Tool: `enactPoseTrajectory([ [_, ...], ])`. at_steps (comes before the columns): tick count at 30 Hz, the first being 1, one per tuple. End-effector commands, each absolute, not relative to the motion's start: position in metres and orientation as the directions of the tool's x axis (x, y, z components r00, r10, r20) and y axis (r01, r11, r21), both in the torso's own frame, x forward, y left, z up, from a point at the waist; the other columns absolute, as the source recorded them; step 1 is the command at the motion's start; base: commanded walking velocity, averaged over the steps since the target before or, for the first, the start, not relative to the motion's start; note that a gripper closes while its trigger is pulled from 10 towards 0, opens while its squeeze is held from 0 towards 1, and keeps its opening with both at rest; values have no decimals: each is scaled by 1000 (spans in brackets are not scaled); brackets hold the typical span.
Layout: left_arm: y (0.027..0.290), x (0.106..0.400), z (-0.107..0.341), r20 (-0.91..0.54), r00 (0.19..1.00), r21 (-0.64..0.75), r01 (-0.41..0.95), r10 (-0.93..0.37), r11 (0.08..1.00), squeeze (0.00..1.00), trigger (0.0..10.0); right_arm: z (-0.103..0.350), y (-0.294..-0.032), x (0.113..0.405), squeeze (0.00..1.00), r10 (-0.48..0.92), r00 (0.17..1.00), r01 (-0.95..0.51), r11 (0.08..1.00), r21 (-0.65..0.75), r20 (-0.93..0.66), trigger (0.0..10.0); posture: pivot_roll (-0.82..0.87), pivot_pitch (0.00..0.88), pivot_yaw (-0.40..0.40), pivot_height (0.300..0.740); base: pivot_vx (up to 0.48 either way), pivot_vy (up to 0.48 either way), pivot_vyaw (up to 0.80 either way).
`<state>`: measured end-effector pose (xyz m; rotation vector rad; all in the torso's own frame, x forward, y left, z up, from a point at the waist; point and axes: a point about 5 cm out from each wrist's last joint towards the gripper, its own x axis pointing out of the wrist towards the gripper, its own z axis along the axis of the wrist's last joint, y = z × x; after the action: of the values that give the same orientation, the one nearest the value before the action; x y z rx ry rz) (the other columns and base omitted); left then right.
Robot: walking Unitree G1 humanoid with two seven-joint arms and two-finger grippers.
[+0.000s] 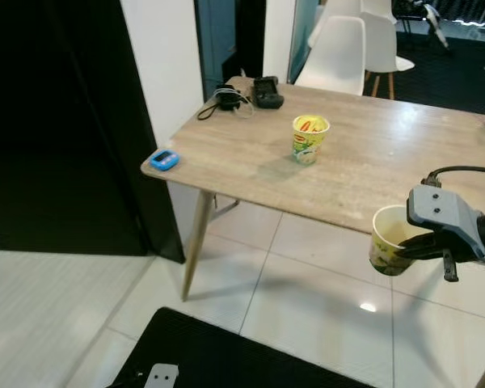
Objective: Restocking fridge
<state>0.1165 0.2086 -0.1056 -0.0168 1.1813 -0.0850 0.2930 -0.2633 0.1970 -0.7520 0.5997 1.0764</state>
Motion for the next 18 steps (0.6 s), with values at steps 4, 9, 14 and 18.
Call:
enactPoseTrajectory([
  [4,205,116,-107,-924,373,-67,57,-83,996,0,10000,172,-279,291,0,463,363,-913,351,-209,-808,10000,66,0,-25,740,-135,0,0],
  [9,204,117,-106,-920,383,-59,80,-86,995,0,10000,131,-289,286,0,397,328,-890,434,-140,-857,10000,63,0,-24,740,0,0,0],
  [14,204,117,-106,-920,381,-59,84,-87,995,0,10000,79,-297,279,0,312,377,-808,571,-145,-872,10000,61,0,-23,740,0,0,0],
  [18,204,117,-106,-921,378,-61,88,-89,994,0,10000,58,-296,274,0,275,401,-760,633,-150,-874,10000,63,0,-23,740,0,0,0],
])
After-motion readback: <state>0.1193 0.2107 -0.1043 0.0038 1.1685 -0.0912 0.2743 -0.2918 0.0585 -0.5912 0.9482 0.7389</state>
